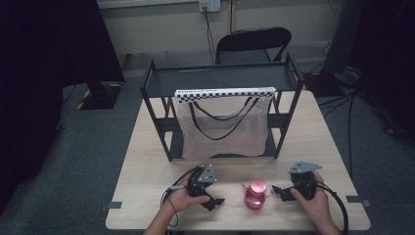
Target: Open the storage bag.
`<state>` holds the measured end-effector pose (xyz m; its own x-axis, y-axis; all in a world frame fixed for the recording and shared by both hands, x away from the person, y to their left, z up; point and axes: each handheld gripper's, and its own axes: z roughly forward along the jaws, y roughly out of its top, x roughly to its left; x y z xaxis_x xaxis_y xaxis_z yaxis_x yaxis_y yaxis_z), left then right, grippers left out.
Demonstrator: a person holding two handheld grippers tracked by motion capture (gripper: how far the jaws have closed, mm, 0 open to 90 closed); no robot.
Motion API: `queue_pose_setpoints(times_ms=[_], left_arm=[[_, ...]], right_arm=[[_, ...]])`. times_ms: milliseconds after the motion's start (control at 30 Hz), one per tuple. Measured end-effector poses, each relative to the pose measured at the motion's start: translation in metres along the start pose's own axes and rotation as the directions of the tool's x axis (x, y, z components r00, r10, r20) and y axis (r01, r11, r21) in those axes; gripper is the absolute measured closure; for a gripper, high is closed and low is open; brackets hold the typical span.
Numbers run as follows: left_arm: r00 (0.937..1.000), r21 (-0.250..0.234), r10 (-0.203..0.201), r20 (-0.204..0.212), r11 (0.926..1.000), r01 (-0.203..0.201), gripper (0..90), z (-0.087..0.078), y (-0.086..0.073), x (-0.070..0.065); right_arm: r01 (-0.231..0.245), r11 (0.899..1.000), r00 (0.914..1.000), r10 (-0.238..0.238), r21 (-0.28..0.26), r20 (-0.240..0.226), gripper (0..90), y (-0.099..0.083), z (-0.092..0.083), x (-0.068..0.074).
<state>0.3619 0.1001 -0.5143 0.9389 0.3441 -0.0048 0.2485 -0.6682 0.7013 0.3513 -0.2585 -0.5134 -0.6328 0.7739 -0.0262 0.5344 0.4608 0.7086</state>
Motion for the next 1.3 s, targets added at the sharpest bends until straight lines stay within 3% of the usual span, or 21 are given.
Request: queue_pose_setpoints(times_ms=[33, 67, 167, 200, 433, 767, 867, 1300], left_arm=[[1.0000, 0.003, -0.005, 0.005, 1.0000, 0.005, 0.5, -0.001, 0.000, 0.000], [0.9990, -0.011, -0.034, 0.028, 0.9993, 0.035, 2.4, -0.002, 0.001, 0.001], [0.9996, -0.009, -0.019, 0.019, 0.9998, 0.019, 2.4, -0.005, 0.003, 0.002], [0.9988, -0.035, -0.046, 0.017, 0.9983, 0.047, 2.4, -0.008, 0.005, 0.002], [0.9980, -0.056, -0.062, 0.015, 0.9965, 0.062, 2.2, -0.017, 0.009, 0.003], [0.9997, -0.069, -0.021, 0.010, 0.9974, 0.022, 3.2, -0.030, 0.018, -0.001], [0.9999, -0.068, -0.010, -0.009, 0.9976, 0.009, 3.4, -0.035, 0.020, 0.000], [0.9997, -0.100, 0.022, 0.008, 0.9948, -0.021, 3.3, -0.049, 0.039, -0.006]], right_arm=[[0.000, 1.000, 1.0000, 0.000, 0.000, 0.000, 0.0, 0.000, 0.000, 0.000], [0.000, 1.000, 1.0000, 0.000, 0.000, 0.000, 0.0, 0.000, 0.000, 0.000], [0.000, 1.000, 1.0000, 0.000, 0.000, 0.000, 0.0, 0.000, 0.000, 0.000], [0.000, 1.000, 1.0000, 0.000, 0.000, 0.000, 0.0, 0.000, 0.000, 0.000], [0.000, 1.000, 1.0000, 0.000, 0.000, 0.000, 0.0, 0.000, 0.000, 0.000], [0.000, 1.000, 1.0000, 0.000, 0.000, 0.000, 0.0, 0.000, 0.000, 0.000], [0.000, 1.000, 1.0000, 0.000, 0.000, 0.000, 0.0, 0.000, 0.000, 0.000], [0.000, 1.000, 1.0000, 0.000, 0.000, 0.000, 0.0, 0.000, 0.000, 0.000]])
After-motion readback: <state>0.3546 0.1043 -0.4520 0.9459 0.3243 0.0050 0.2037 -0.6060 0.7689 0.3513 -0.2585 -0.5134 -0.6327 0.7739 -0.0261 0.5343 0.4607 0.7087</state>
